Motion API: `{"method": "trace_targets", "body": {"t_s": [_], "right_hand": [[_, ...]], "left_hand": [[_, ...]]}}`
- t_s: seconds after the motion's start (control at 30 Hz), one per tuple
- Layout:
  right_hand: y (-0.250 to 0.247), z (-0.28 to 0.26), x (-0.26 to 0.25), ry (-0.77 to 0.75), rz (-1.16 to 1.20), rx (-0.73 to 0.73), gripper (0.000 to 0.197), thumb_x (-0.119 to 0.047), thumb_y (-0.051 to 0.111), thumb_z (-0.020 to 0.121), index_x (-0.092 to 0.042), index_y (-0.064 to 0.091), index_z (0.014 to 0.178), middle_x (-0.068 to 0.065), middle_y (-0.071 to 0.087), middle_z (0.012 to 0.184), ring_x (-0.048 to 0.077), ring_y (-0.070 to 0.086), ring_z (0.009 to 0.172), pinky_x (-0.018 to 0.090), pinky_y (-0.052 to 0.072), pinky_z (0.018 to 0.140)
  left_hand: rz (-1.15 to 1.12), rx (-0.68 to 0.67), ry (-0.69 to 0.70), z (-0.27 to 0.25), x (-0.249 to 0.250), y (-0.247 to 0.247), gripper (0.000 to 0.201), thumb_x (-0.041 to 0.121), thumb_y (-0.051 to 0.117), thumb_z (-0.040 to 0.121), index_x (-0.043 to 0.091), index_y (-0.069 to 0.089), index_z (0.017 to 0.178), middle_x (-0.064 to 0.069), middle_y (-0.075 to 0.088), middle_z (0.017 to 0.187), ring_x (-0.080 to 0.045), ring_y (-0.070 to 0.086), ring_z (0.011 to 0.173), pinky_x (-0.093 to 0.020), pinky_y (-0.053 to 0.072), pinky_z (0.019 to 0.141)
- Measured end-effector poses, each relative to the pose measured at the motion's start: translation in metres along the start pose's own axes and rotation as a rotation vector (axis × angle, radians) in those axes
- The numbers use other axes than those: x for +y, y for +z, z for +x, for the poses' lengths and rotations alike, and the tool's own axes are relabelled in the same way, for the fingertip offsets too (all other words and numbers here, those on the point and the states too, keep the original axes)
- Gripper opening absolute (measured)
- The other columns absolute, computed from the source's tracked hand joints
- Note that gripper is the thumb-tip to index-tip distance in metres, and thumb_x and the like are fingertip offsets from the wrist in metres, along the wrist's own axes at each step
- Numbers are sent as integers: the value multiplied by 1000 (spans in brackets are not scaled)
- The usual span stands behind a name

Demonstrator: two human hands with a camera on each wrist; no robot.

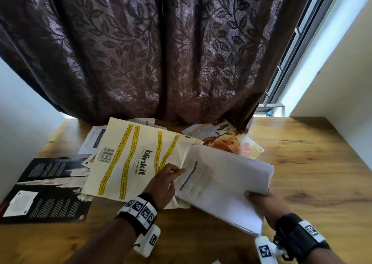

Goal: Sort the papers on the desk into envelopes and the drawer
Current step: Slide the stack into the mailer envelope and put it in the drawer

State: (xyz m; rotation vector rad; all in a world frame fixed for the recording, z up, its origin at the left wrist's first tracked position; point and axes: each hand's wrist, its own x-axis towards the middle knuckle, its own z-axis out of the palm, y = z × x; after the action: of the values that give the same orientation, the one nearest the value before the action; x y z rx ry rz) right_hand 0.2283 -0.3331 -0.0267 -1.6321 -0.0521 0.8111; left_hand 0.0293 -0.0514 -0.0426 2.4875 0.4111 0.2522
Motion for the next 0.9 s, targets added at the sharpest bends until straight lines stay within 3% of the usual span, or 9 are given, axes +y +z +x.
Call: {"method": "trace_targets", "body": {"t_s": [0.07,0.17,0.27,0.4,0.53,0.7,0.8,0.9], "right_hand": [[5,-5,-1,26,-31,-61,39,0,86,69,1,71,105,24,74,101,40,71,91,52,59,81],[12,-12,-7,50,-63,-98,23,14,68,84,7,68,106,21,74,93,36,70,86,46,60,77],[16,-12,-14,91,27,-68,23,19,62,85,11,64,106,27,70,96,41,66,90,54,55,88],[25,-17,-21,163,98,-135,33,15,65,82,5,61,114,28,69,107,49,65,105,58,54,92],[40,-18,-23,158,93,-168,38,12,69,80,3,61,116,28,71,109,49,66,103,64,52,93],[75,-6,-26,130,157,-113,28,4,69,85,0,63,112,24,72,105,43,69,99,58,57,89],[101,6,-17,174,132,-40,40,-15,77,82,1,62,115,29,70,105,44,71,96,63,56,87],[115,13,-12,211,145,-48,41,-18,76,83,1,61,117,29,70,106,44,71,95,64,56,85]], "left_hand": [[19,54,-38,3,-2,-2,65,-2,48,87,29,47,144,7,41,128,-10,43,121,-21,42,102],[29,76,-23,8,-6,-5,63,-2,44,87,25,49,143,3,42,131,-15,45,122,-29,43,105],[42,76,45,12,1,-1,59,-2,44,90,23,50,142,2,44,132,-16,46,123,-30,41,108],[14,97,47,14,9,3,59,-5,40,91,23,50,142,-1,46,133,-18,45,126,-35,41,109],[55,44,108,15,13,8,61,-3,41,90,27,48,143,1,45,133,-19,45,125,-38,43,107],[12,0,215,15,43,17,52,2,45,94,24,51,141,-4,49,130,-18,43,124,-31,41,106],[-61,22,273,18,66,18,44,12,47,96,21,54,139,-5,52,125,-14,45,120,-23,41,102],[-165,86,193,22,77,15,42,9,45,95,19,58,134,-1,54,124,-8,50,115,-18,43,99]]}}
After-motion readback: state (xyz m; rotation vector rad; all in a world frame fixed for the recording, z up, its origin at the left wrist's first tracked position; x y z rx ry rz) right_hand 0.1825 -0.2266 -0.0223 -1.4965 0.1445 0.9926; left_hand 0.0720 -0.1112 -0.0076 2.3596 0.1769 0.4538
